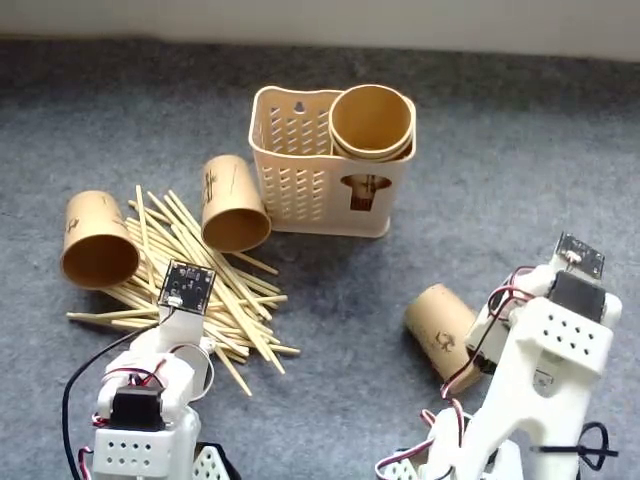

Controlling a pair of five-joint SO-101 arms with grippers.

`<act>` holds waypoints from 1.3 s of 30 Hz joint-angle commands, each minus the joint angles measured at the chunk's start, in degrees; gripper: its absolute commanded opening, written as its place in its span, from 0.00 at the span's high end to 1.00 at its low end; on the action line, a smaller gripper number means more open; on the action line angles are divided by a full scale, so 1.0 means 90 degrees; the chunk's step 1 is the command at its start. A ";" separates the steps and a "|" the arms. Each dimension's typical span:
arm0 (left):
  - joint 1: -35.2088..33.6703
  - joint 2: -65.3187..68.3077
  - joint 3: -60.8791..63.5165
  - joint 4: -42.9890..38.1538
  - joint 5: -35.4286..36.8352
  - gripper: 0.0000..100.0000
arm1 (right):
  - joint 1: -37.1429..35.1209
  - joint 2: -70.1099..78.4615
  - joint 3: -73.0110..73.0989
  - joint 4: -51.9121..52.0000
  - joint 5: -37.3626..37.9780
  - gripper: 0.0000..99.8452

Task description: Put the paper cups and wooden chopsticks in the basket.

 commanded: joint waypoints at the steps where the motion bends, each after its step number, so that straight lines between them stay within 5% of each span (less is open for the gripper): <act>1: 0.0093 -0.0093 0.0122 0.0020 -0.0049 0.98 | -0.0073 -0.0855 -0.0220 -0.0083 0.0039 1.00; 11: 0.0093 -0.0093 0.0122 0.0020 -0.0049 0.98 | -0.0083 -0.2222 -0.0200 -0.0132 0.0107 1.00; 19: 0.0093 -0.0093 0.0122 0.0020 -0.0049 0.98 | -0.0474 -0.2222 -0.0230 -0.0142 0.2335 1.00; 29: 0.0093 -0.0093 0.0122 0.0020 -0.0049 0.98 | -0.1753 -0.2212 -0.0190 -0.0142 0.2364 0.97; 34: 0.0093 -0.0093 0.0122 0.0020 -0.0049 0.98 | -0.1792 -0.2212 -0.0190 -0.0142 0.2315 0.82; 39: 0.0093 -0.0093 0.0122 0.0020 -0.0049 0.98 | -0.1802 -0.2212 -0.0073 -0.0503 0.2315 0.82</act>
